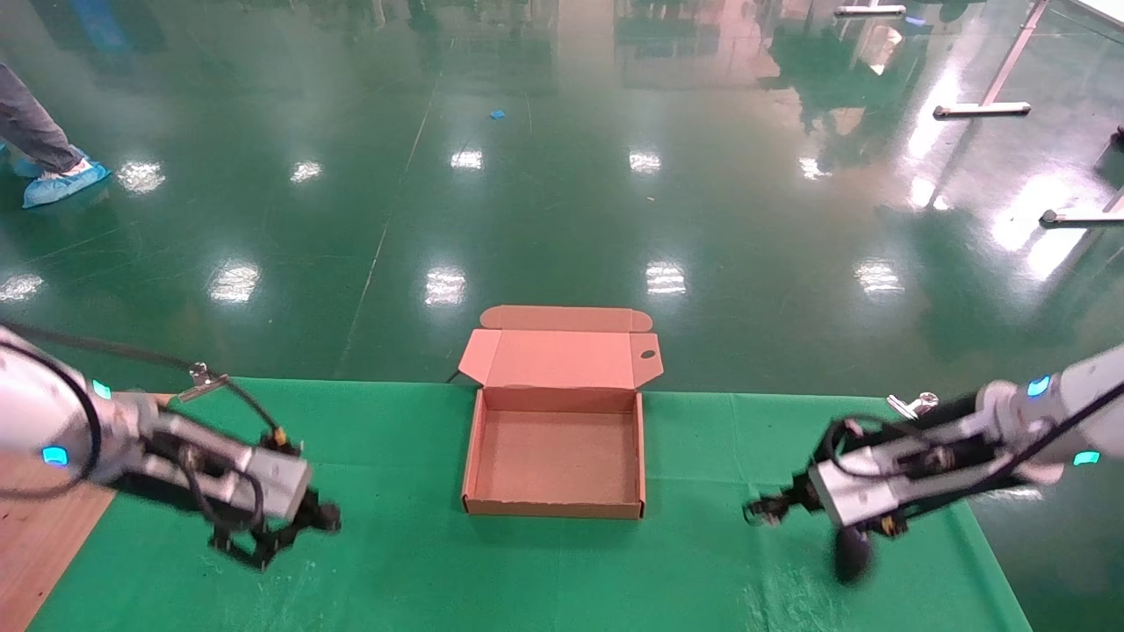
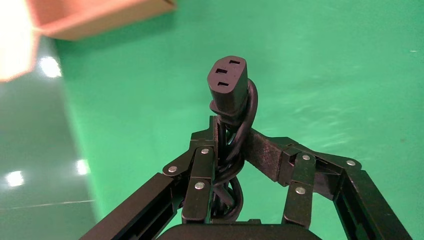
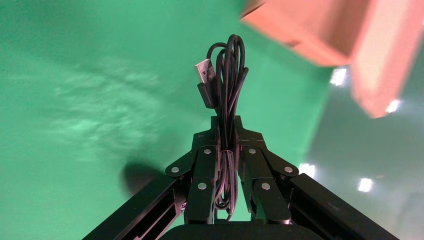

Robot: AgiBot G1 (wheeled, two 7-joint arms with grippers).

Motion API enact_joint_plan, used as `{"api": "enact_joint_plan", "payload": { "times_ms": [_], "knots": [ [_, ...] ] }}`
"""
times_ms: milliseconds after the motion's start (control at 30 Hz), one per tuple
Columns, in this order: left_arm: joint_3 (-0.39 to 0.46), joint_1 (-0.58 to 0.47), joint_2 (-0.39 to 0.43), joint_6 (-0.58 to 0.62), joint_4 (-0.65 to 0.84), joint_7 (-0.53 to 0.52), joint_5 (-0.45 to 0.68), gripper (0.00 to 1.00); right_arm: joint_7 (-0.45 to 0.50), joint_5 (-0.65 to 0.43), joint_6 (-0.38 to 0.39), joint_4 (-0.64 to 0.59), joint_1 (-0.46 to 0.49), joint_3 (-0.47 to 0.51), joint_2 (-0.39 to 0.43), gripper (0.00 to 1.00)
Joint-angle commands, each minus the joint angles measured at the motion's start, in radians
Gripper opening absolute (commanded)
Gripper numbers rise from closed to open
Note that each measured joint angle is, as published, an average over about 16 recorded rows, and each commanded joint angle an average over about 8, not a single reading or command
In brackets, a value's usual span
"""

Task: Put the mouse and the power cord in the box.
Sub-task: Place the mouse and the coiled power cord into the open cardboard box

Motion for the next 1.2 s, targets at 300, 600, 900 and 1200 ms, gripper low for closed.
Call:
{"api": "enact_joint_plan", "payload": {
  "times_ms": [300, 600, 900, 1200],
  "knots": [
    [0.001, -0.129, 0.044, 0.030, -0.113, -0.086, 0.010, 0.00, 0.230, -0.001, 0.018, 0.239, 0.074, 0.024, -0.044, 0.00],
    [-0.005, -0.174, 0.155, -0.053, -0.112, -0.115, 0.011, 0.00, 0.296, -0.064, 0.146, 0.137, 0.153, 0.011, -0.229, 0.00],
    [-0.016, -0.170, 0.231, -0.146, -0.037, -0.058, -0.009, 0.00, 0.177, -0.049, 0.216, -0.098, 0.202, 0.011, -0.345, 0.00],
    [-0.024, -0.072, 0.253, -0.297, -0.104, 0.002, -0.065, 0.00, 0.070, 0.008, 0.218, -0.232, 0.230, 0.020, -0.336, 0.00]
  ]
}}
